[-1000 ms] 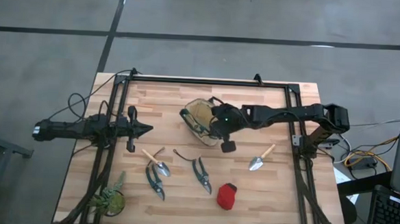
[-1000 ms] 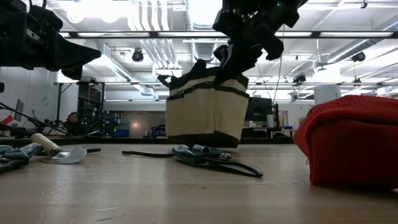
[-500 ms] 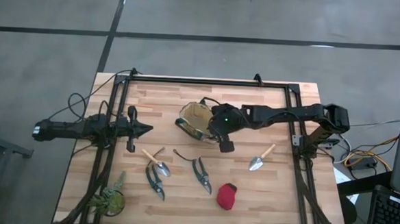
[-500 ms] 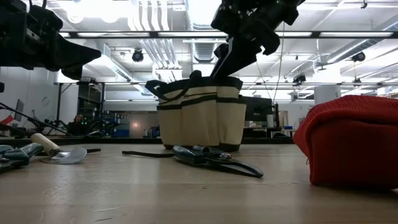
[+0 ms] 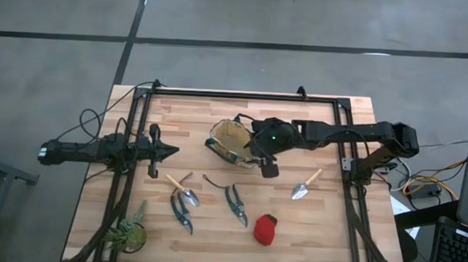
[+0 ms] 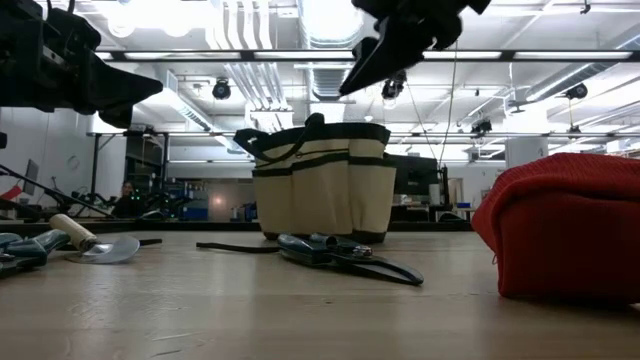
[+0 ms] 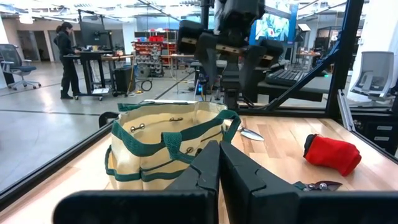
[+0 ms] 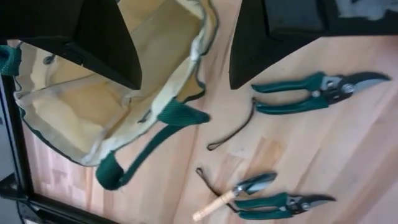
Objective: Pick & Place Garden tools in Gardening bag
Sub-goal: Put the red gloves into the gardening bag
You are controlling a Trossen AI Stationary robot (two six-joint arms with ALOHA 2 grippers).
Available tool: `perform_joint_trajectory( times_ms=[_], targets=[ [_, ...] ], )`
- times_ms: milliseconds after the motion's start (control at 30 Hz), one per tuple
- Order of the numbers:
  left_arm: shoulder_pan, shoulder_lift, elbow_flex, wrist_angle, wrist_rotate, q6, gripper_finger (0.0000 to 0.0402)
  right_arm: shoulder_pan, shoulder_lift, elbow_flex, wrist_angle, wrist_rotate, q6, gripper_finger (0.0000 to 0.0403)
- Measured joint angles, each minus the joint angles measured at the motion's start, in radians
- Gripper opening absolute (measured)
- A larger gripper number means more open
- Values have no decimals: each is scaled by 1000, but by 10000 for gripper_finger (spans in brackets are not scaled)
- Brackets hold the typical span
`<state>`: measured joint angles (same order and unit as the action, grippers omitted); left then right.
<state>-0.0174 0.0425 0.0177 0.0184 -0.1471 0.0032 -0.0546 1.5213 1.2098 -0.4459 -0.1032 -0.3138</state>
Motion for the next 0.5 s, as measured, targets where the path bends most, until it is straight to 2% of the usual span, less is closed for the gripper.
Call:
perform_joint_trajectory(
  times_ms=[500],
  targets=[
    [0, 0, 0, 2, 0, 0, 14, 144, -46, -5, -224, 0, 116, 226]
  ],
)
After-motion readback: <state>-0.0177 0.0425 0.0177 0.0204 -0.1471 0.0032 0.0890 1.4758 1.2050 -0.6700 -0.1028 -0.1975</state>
